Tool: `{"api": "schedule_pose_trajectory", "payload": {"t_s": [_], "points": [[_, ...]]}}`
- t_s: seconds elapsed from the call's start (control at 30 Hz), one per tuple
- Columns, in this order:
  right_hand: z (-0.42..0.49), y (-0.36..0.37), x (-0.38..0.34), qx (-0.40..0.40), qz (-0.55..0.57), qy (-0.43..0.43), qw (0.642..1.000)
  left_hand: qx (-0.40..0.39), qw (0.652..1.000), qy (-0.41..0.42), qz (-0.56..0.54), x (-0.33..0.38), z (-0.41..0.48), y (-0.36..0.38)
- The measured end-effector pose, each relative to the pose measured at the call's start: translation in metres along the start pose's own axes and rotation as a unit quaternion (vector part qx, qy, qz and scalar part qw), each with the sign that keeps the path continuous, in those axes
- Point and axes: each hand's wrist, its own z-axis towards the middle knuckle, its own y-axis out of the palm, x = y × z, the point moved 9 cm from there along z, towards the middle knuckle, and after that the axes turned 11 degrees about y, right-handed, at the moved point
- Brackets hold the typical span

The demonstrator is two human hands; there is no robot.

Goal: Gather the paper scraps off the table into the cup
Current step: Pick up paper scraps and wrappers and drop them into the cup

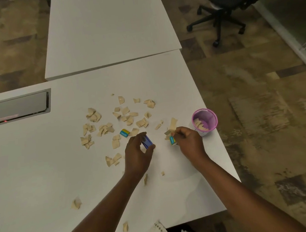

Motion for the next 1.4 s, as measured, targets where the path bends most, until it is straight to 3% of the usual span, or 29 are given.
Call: {"api": "schedule_pose_trajectory", "payload": {"t_s": [0.33,0.7,1.03,1.27,1.4], "points": [[0.024,-0.108,-0.021,0.176,-0.058,-0.046,0.982,-0.022,0.993,0.098,-0.067,0.083,0.038,0.046],[0.052,-0.084,-0.020,0.093,-0.209,-0.042,0.973,-0.083,0.986,0.147,-0.013,0.121,0.071,0.102],[0.052,-0.103,-0.017,0.115,-0.170,-0.017,0.979,-0.140,0.973,0.184,0.023,0.134,0.080,0.123],[0.047,-0.124,-0.006,0.160,-0.136,-0.003,0.978,-0.178,0.938,0.259,0.145,0.150,0.080,0.144],[0.042,-0.132,0.001,0.170,-0.123,0.000,0.978,-0.189,0.924,0.292,0.161,0.152,0.077,0.147]]}}
